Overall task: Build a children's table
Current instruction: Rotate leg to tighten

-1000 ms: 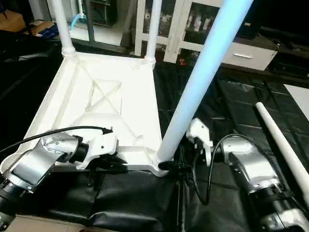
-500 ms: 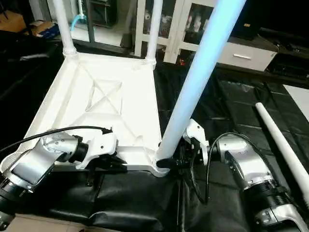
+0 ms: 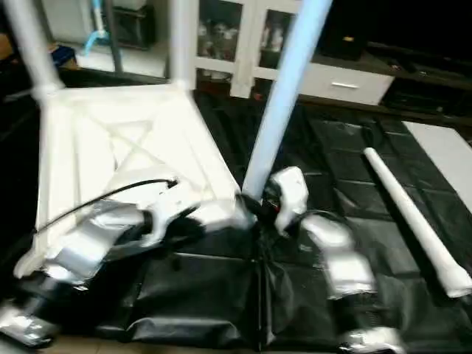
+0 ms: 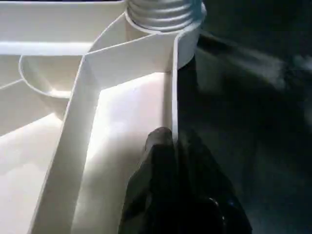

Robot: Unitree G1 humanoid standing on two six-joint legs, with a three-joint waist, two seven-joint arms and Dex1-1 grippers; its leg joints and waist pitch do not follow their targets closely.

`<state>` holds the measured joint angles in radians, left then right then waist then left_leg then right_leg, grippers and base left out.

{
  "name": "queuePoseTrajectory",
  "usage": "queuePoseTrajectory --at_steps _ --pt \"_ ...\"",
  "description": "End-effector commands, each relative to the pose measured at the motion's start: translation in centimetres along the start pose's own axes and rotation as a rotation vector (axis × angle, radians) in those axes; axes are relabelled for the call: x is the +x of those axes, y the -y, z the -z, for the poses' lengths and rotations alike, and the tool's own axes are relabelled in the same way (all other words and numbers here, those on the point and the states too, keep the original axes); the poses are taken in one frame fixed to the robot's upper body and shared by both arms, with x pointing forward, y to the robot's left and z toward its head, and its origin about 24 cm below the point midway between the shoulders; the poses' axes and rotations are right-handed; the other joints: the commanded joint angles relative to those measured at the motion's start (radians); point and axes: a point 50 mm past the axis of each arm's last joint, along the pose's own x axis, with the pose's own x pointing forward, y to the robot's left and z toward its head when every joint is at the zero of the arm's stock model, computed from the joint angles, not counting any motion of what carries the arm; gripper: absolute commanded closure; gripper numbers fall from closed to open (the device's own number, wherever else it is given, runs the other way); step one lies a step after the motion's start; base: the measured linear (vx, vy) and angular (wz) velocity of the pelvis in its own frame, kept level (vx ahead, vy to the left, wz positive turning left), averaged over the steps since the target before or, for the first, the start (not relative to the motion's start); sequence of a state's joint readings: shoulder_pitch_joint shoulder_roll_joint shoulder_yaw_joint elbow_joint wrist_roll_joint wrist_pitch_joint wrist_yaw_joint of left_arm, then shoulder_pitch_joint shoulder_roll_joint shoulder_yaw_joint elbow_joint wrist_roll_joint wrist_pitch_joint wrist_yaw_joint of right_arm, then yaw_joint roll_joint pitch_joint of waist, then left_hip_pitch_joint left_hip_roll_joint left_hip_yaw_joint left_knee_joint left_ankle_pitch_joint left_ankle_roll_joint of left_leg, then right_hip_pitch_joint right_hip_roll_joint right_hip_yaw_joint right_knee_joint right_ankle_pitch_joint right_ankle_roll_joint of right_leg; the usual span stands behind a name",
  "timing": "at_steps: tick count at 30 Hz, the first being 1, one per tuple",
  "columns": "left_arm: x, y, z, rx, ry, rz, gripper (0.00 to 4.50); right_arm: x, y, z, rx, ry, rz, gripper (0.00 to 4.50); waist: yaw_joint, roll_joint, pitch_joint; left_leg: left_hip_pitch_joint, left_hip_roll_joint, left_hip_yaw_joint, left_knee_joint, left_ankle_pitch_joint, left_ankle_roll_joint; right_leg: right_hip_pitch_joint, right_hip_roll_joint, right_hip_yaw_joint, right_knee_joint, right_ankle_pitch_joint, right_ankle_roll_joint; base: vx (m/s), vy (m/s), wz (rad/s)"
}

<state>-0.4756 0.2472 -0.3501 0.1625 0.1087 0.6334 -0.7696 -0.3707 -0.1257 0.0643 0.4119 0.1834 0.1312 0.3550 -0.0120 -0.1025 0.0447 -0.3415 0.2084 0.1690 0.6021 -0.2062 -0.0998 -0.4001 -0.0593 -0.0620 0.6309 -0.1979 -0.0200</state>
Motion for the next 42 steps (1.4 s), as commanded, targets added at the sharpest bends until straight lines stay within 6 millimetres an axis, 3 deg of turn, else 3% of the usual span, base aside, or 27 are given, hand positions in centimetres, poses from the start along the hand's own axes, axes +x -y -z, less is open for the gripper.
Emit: queuePoseTrajectory --at_steps 1,4,6,8,10,13,16,18,20,24,27,28,34,41,42 --pt "0.1 -0.3 -1.7 -0.017 0.074 -0.068 4.50 -0.7 1.3 3.9 -0.046 -0.192 0.257 2.54 0.003 0.011 -0.048 -0.009 0.014 -0.013 -0.076 -0.244 -0.045 0.037 -0.069 0.043 -0.106 -0.454 -0.081 0.000 0.000 0.00" --pt "0.4 0.0 -1.9 -0.003 0.078 -0.063 4.50 0.8 -1.0 2.9 -0.005 -0.099 0.186 2.57 0.003 0.012 -0.048 -0.007 0.014 -0.011 -0.074 -0.278 -0.019 0.026 -0.069 0.045 -0.112 -0.447 -0.067 0.000 0.000 0.00" --pt "0.1 -0.2 -1.5 0.018 0.066 -0.056 4.50 1.5 -2.4 1.8 0.081 -0.017 0.050 2.57 0.002 0.013 -0.049 -0.012 0.016 -0.011 -0.077 -0.270 -0.002 0.032 -0.066 0.046 -0.107 -0.392 -0.074 0.000 0.000 0.00" --pt "-0.3 -0.5 -0.9 0.068 0.057 -0.041 4.50 1.1 -2.8 0.5 0.052 0.057 -0.066 2.57 0.002 0.015 -0.052 -0.015 0.021 -0.011 -0.077 -0.242 0.016 0.037 -0.065 0.049 -0.098 -0.301 -0.099 0.000 0.000 0.00" --pt "-0.5 -0.5 -0.6 0.097 0.056 -0.017 4.50 0.7 -2.2 -0.2 0.009 0.085 -0.068 2.01 0.005 0.017 -0.054 -0.017 0.019 -0.008 -0.074 -0.195 0.025 0.040 -0.065 0.050 -0.090 -0.222 -0.127 0.000 0.000 0.00" --pt "-1.2 -0.4 0.4 0.148 0.033 0.061 4.50 -0.4 -0.7 -1.7 0.001 0.119 -0.115 1.71 0.009 0.013 -0.054 -0.018 0.020 -0.003 -0.071 -0.144 0.047 0.046 -0.067 0.052 -0.083 -0.163 -0.153 0.000 0.000 0.00" --pt "-1.9 0.2 0.9 0.243 0.043 0.191 4.50 -1.3 0.2 -2.5 0.034 0.115 -0.219 1.45 0.016 0.018 -0.053 -0.013 0.024 -0.004 -0.073 -0.138 0.065 0.046 -0.066 0.052 -0.081 -0.148 -0.163 0.000 0.000 0.00" --pt "-2.7 0.8 1.4 0.281 0.046 0.310 4.50 -2.2 1.3 -3.1 -0.005 0.101 -0.325 1.45 0.022 0.022 -0.055 -0.011 0.028 -0.002 -0.071 -0.120 0.067 0.046 -0.068 0.053 -0.076 -0.115 -0.186 0.000 0.000 0.00" --pt "-3.2 0.9 2.0 0.290 0.007 0.357 4.50 -3.1 2.2 -3.4 -0.051 0.073 -0.444 1.45 0.027 0.025 -0.054 -0.001 0.030 0.004 -0.069 -0.115 0.075 0.039 -0.065 0.052 -0.070 -0.067 -0.218 0.000 0.000 0.00" --pt "-3.6 1.1 2.0 0.290 0.011 0.407 4.50 -4.1 3.1 -3.9 -0.072 0.048 -0.551 1.45 0.044 0.019 -0.055 -0.004 0.031 0.006 -0.068 -0.066 0.081 0.046 -0.069 0.052 -0.062 -0.017 -0.247 0.000 0.000 0.00" --pt "-3.7 1.1 2.0 0.291 0.016 0.420 4.50 -4.5 3.3 -4.0 -0.085 0.030 -0.602 1.45 0.048 0.017 -0.055 -0.004 0.029 0.007 -0.067 -0.077 0.076 0.049 -0.071 0.053 -0.064 -0.040 -0.244 0.000 0.000 0.00" --pt "-3.7 1.1 2.0 0.294 0.017 0.425 4.50 -4.7 3.3 -4.1 -0.095 0.017 -0.631 1.45 0.049 0.010 -0.055 -0.006 0.029 0.007 -0.067 -0.085 0.075 0.050 -0.072 0.053 -0.067 -0.059 -0.239 0.000 0.000 0.00" --pt "-4.2 1.2 2.3 0.299 0.015 0.470 4.50 -5.7 3.8 -4.4 -0.108 -0.053 -0.784 1.45 0.054 0.008 -0.053 -0.007 0.029 0.005 -0.066 -0.104 0.073 0.047 -0.072 0.052 -0.073 -0.136 -0.215 0.000 0.000 0.00" --pt "-4.4 1.2 2.5 0.293 0.010 0.486 4.50 -6.2 4.7 -4.5 -0.123 -0.105 -0.829 1.45 0.055 0.006 -0.055 -0.007 0.029 0.005 -0.064 -0.081 0.076 0.047 -0.072 0.051 -0.069 -0.114 -0.223 0.000 0.000 0.00" --pt "-4.4 1.2 2.5 0.293 0.010 0.487 4.50 -6.2 4.7 -4.5 -0.124 -0.107 -0.830 1.70 0.056 0.006 -0.055 -0.007 0.029 0.005 -0.063 -0.081 0.077 0.047 -0.073 0.051 -0.069 -0.115 -0.225 0.000 0.000 0.00"
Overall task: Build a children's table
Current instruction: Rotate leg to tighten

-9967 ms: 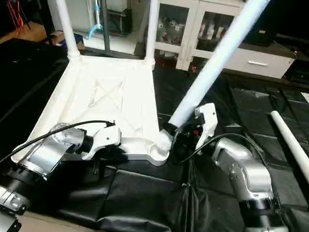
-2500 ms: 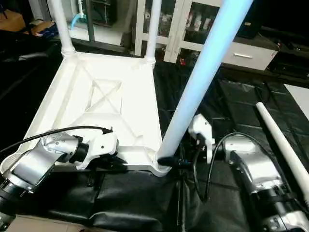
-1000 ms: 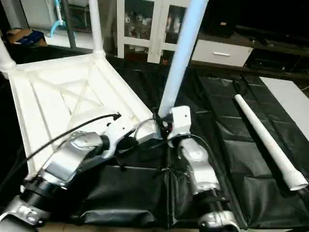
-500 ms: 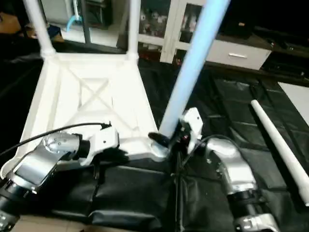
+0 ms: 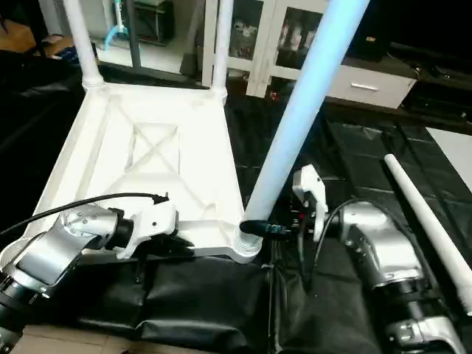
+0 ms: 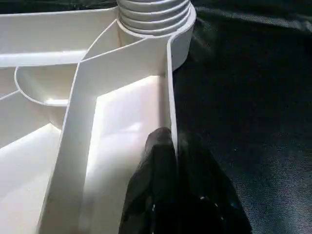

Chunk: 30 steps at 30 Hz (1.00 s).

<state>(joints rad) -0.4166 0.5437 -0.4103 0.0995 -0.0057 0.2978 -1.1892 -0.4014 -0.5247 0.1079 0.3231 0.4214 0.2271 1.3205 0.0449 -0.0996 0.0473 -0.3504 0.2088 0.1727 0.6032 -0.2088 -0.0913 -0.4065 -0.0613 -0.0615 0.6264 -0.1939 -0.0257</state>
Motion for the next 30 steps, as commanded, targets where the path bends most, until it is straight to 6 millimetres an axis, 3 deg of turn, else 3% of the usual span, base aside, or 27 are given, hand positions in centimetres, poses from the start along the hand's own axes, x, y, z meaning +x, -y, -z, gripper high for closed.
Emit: queuePoseTrajectory --at_steps 1,12,15,16,19,20,21,24,25,27,30 --pt "0.8 1.2 -0.1 0.015 0.015 0.109 4.50 -1.0 0.4 0.0 -0.005 -0.039 0.016 1.78 -0.001 0.005 -0.058 0.001 0.029 0.001 -0.064 -0.077 0.068 0.054 -0.071 0.050 -0.064 -0.119 -0.220 0.000 0.000 0.00" --pt "0.8 1.3 -0.1 0.007 0.010 0.119 4.50 -0.7 0.7 1.1 0.021 -0.086 0.016 2.54 -0.001 0.003 -0.060 0.002 0.028 0.001 -0.063 -0.073 0.066 0.055 -0.070 0.049 -0.063 -0.115 -0.222 0.000 0.000 0.00" --pt "1.0 1.1 -0.2 -0.018 0.009 0.090 4.50 -0.1 1.6 1.7 0.051 -0.042 0.167 2.59 -0.004 0.004 -0.056 0.000 0.028 0.000 -0.067 -0.092 0.057 0.052 -0.070 0.048 -0.068 -0.152 -0.215 0.000 0.000 0.00" --pt "1.3 0.8 -0.3 -0.051 0.008 0.048 4.50 0.2 2.1 2.2 0.073 -0.030 0.258 2.59 -0.013 0.005 -0.053 -0.002 0.028 -0.003 -0.071 -0.142 0.026 0.052 -0.072 0.046 -0.076 -0.238 -0.196 0.000 0.000 0.00" --pt "1.8 0.1 -0.7 -0.091 -0.003 -0.047 4.50 0.7 2.8 3.4 0.104 -0.040 0.440 2.61 -0.022 0.004 -0.052 -0.002 0.027 -0.008 -0.074 -0.183 -0.004 0.051 -0.071 0.046 -0.085 -0.317 -0.160 0.000 0.000 0.00" --pt "2.5 -0.7 -1.1 -0.141 -0.009 -0.157 4.50 1.2 3.4 4.7 0.146 -0.063 0.657 2.62 -0.030 0.005 -0.051 0.000 0.025 -0.010 -0.075 -0.214 -0.020 0.047 -0.070 0.045 -0.090 -0.359 -0.143 0.000 0.000 0.00" --pt "2.6 -0.8 -1.2 -0.149 -0.010 -0.175 4.50 1.3 3.5 4.9 0.149 -0.069 0.691 2.62 -0.037 0.005 -0.051 -0.002 0.026 -0.010 -0.077 -0.214 -0.033 0.045 -0.068 0.046 -0.089 -0.364 -0.138 0.000 0.000 0.00" --pt "3.6 -2.1 -1.9 -0.256 -0.015 -0.370 4.50 1.3 4.2 6.5 0.218 -0.100 1.115 2.64 -0.058 0.006 -0.052 -0.004 0.016 -0.024 -0.080 -0.281 -0.066 0.045 -0.070 0.032 -0.105 -0.500 -0.072 0.000 0.000 0.00" --pt "3.6 -2.2 -1.9 -0.259 -0.015 -0.377 4.50 1.3 4.2 6.5 0.220 -0.101 1.131 2.64 -0.062 0.004 -0.052 -0.004 0.017 -0.025 -0.080 -0.291 -0.066 0.044 -0.071 0.032 -0.108 -0.511 -0.061 0.000 0.000 0.00" --pt "4.5 -2.6 -2.4 -0.259 -0.016 -0.435 4.50 3.5 3.8 6.8 0.216 -0.079 1.227 2.65 -0.065 0.015 -0.052 0.002 0.012 -0.029 -0.078 -0.335 -0.049 0.034 -0.069 0.028 -0.120 -0.526 -0.040 0.000 0.000 0.00" --pt "4.9 -2.5 -2.7 -0.249 -0.004 -0.437 4.50 6.2 3.2 5.9 0.215 0.016 1.177 2.66 -0.066 0.013 -0.054 0.009 0.012 -0.030 -0.079 -0.365 -0.031 0.031 -0.066 0.025 -0.126 -0.510 -0.040 0.000 0.000 0.00"
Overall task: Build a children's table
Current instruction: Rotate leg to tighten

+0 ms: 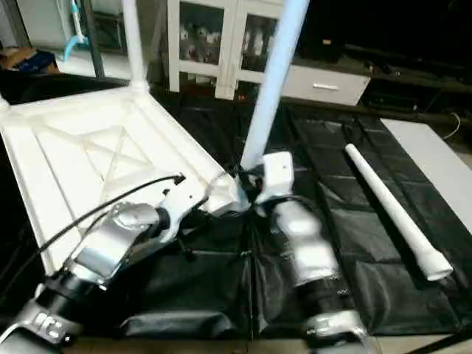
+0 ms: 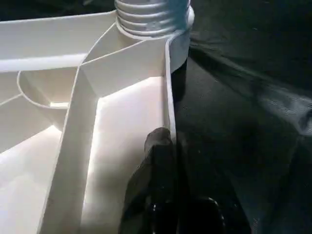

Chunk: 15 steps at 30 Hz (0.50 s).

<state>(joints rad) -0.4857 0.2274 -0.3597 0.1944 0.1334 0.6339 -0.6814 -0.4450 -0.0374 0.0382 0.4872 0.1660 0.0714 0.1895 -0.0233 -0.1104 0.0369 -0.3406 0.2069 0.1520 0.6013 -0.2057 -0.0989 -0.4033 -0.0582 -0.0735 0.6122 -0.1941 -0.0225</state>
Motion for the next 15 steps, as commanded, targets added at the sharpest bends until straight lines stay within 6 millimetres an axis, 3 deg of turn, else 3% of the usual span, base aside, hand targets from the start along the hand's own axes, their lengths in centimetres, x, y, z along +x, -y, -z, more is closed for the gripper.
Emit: queuePoseTrajectory --at_steps 1,2,3,4,6,7,9,10,11,12,14,15 --pt "0.0 0.3 -0.8 0.041 0.036 0.039 4.50 -0.6 1.3 2.4 0.067 -0.068 0.077 2.66 0.001 0.024 -0.043 -0.003 0.015 -0.009 -0.079 -0.367 -0.020 0.028 -0.069 0.038 -0.111 -0.493 -0.047 0.000 0.000 0.00" --pt "-0.1 0.3 -0.8 0.045 0.035 0.040 4.50 -0.5 0.9 2.2 0.080 -0.051 0.055 2.66 -0.002 0.026 -0.044 -0.009 0.017 -0.012 -0.083 -0.372 -0.015 0.033 -0.070 0.038 -0.107 -0.469 -0.057 0.000 0.000 0.00" --pt "-0.2 0.0 -0.6 0.048 0.033 0.041 4.50 -0.4 0.2 1.5 0.066 -0.016 -0.043 2.31 -0.001 0.029 -0.044 -0.008 0.019 -0.012 -0.084 -0.373 -0.010 0.034 -0.067 0.039 -0.103 -0.428 -0.070 0.000 0.000 0.00" --pt "-0.4 -0.2 -0.5 0.059 0.028 0.039 4.50 -0.7 -0.1 0.5 0.056 0.037 -0.131 2.10 0.001 0.024 -0.043 -0.005 0.021 -0.008 -0.084 -0.362 -0.003 0.032 -0.065 0.044 -0.099 -0.381 -0.089 0.000 0.000 0.00" --pt "-0.5 -0.4 -0.4 0.075 0.023 0.045 4.50 -0.9 0.0 -0.4 0.035 0.076 -0.169 1.96 0.008 0.026 -0.044 -0.003 0.023 -0.004 -0.083 -0.331 0.008 0.034 -0.067 0.050 -0.094 -0.328 -0.110 0.000 0.000 0.00" --pt "-0.8 -0.3 -0.2 0.118 0.037 0.088 4.50 -1.3 0.7 -1.3 0.041 0.106 -0.193 1.87 0.009 0.016 -0.045 -0.006 0.022 0.002 -0.082 -0.302 0.018 0.035 -0.065 0.052 -0.092 -0.302 -0.122 0.000 0.000 0.00" --pt "-1.4 -0.2 0.2 0.175 0.046 0.156 4.50 -2.1 1.4 -2.1 0.094 0.095 -0.280 1.62 0.017 0.021 -0.047 0.000 0.020 0.005 -0.079 -0.285 0.035 0.033 -0.064 0.056 -0.092 -0.306 -0.127 0.000 0.000 0.00" --pt "-1.9 0.2 0.7 0.230 0.057 0.241 4.50 -2.9 2.2 -2.5 0.097 0.075 -0.354 1.54 0.023 0.015 -0.050 -0.011 0.024 0.007 -0.077 -0.205 0.053 0.044 -0.064 0.058 -0.079 -0.204 -0.146 0.000 0.000 0.00" --pt "-2.1 0.3 0.8 0.248 0.062 0.271 4.50 -3.1 2.5 -2.6 0.089 0.072 -0.369 1.51 0.023 0.015 -0.050 -0.011 0.024 0.007 -0.077 -0.205 0.053 0.044 -0.064 0.058 -0.079 -0.204 -0.146 0.000 0.000 0.00" --pt "-2.3 0.4 0.9 0.262 0.065 0.293 4.50 -3.3 2.7 -2.7 0.082 0.069 -0.381 1.51 0.032 0.020 -0.049 -0.014 0.025 0.008 -0.077 -0.172 0.061 0.045 -0.067 0.058 -0.073 -0.176 -0.156 0.000 0.000 0.00" --pt "-4.0 1.4 2.6 0.328 0.039 0.504 4.50 -5.2 4.7 -3.1 0.006 -0.009 -0.571 1.51 0.042 0.030 -0.051 -0.005 0.030 0.014 -0.074 -0.138 0.064 0.040 -0.069 0.058 -0.065 -0.127 -0.187 0.000 0.000 0.00" --pt "-4.3 1.4 2.8 0.325 0.036 0.528 4.50 -5.5 4.9 -3.1 0.000 -0.027 -0.608 1.51 0.041 0.027 -0.052 -0.009 0.030 0.013 -0.074 -0.132 0.070 0.046 -0.066 0.056 -0.062 -0.108 -0.196 0.000 0.000 0.00"
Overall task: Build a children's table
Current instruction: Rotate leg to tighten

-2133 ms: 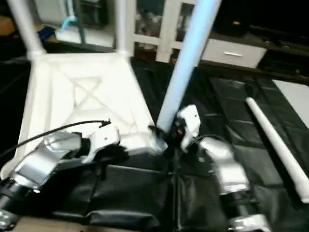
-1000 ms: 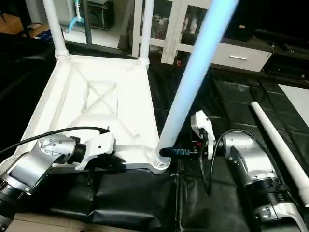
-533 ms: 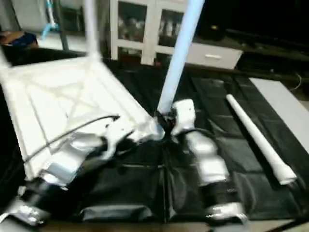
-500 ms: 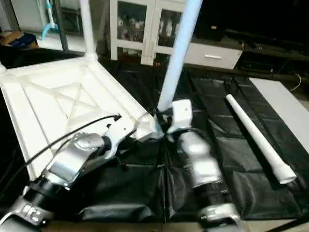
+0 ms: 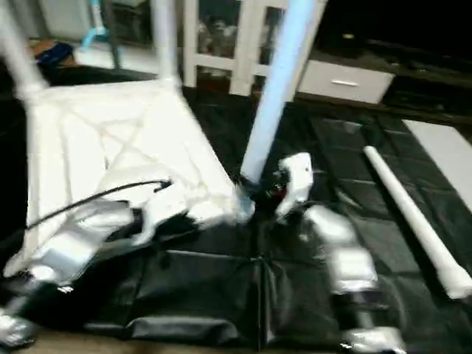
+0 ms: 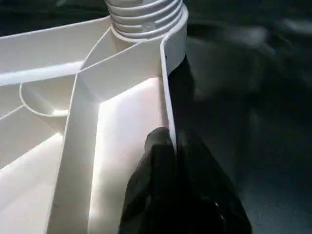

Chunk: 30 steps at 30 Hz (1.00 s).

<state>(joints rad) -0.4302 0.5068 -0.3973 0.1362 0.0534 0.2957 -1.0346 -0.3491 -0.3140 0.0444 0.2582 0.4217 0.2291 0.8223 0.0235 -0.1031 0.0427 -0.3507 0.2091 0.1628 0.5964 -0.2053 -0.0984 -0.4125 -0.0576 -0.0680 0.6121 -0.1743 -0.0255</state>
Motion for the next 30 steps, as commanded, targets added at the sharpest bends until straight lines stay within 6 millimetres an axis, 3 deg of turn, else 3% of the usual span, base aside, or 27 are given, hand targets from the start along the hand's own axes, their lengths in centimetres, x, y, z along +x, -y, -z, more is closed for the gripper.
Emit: queuePoseTrajectory --at_steps 1,3,5,10,13,21,24,27,30 --pt "0.5 3.1 0.1 0.014 0.035 0.288 4.50 -3.0 0.8 -0.7 -0.029 -0.080 -0.137 1.51 0.007 0.021 -0.057 0.009 0.033 0.008 -0.067 -0.104 0.079 0.050 -0.066 0.052 -0.053 -0.070 -0.213 0.000 0.000 0.00" --pt "0.4 3.2 0.1 0.006 0.044 0.304 4.50 -3.4 0.8 -0.6 -0.031 -0.105 -0.175 1.51 0.011 0.021 -0.054 0.016 0.034 0.014 -0.067 -0.096 0.085 0.044 -0.064 0.052 -0.052 -0.047 -0.231 0.030 0.022 0.04" --pt "0.3 3.5 -0.2 -0.003 0.064 0.332 4.50 -4.0 0.8 -0.6 -0.053 -0.144 -0.229 1.51 0.014 0.020 -0.054 0.008 0.031 0.014 -0.068 -0.106 0.072 0.053 -0.069 0.055 -0.051 -0.074 -0.237 0.000 0.000 0.00" --pt "0.2 3.6 -0.4 0.001 0.088 0.372 4.50 -4.3 0.3 -0.5 -0.072 -0.207 -0.334 1.51 0.016 0.015 -0.048 0.010 0.029 0.013 -0.070 -0.188 0.041 0.050 -0.072 0.057 -0.070 -0.223 -0.196 0.000 0.000 0.00" --pt "-0.1 3.6 -0.2 0.016 0.085 0.391 4.50 -4.2 0.0 -0.6 -0.082 -0.227 -0.396 1.51 0.017 0.011 -0.048 0.008 0.028 0.010 -0.069 -0.197 0.035 0.049 -0.073 0.058 -0.074 -0.277 -0.171 0.000 0.000 0.00" --pt "-0.7 3.7 0.0 0.006 0.074 0.427 4.50 -3.9 0.0 -0.1 -0.101 -0.270 -0.439 1.95 0.014 0.011 -0.054 0.004 0.030 0.009 -0.067 -0.144 0.038 0.051 -0.071 0.056 -0.062 -0.194 -0.189 0.000 0.000 0.00" --pt "-0.7 3.7 0.2 -0.006 0.062 0.417 4.50 -3.5 0.7 1.3 -0.095 -0.280 -0.294 2.23 0.011 0.014 -0.050 0.003 0.028 0.008 -0.070 -0.170 0.029 0.050 -0.072 0.056 -0.067 -0.229 -0.185 0.000 0.000 0.00" --pt "-0.7 3.7 0.3 -0.010 0.052 0.408 4.50 -3.5 0.7 1.7 -0.085 -0.281 -0.249 2.45 0.002 0.012 -0.044 0.002 0.028 -0.001 -0.078 -0.259 -0.001 0.050 -0.071 0.053 -0.081 -0.388 -0.136 0.000 0.000 0.00" --pt "0.1 2.2 0.6 -0.098 -0.019 0.197 4.50 -2.8 1.7 3.4 -0.036 -0.293 0.085 2.57 -0.008 0.010 -0.040 0.006 0.027 -0.001 -0.081 -0.285 -0.026 0.040 -0.069 0.055 -0.088 -0.428 -0.119 0.000 0.000 0.00"
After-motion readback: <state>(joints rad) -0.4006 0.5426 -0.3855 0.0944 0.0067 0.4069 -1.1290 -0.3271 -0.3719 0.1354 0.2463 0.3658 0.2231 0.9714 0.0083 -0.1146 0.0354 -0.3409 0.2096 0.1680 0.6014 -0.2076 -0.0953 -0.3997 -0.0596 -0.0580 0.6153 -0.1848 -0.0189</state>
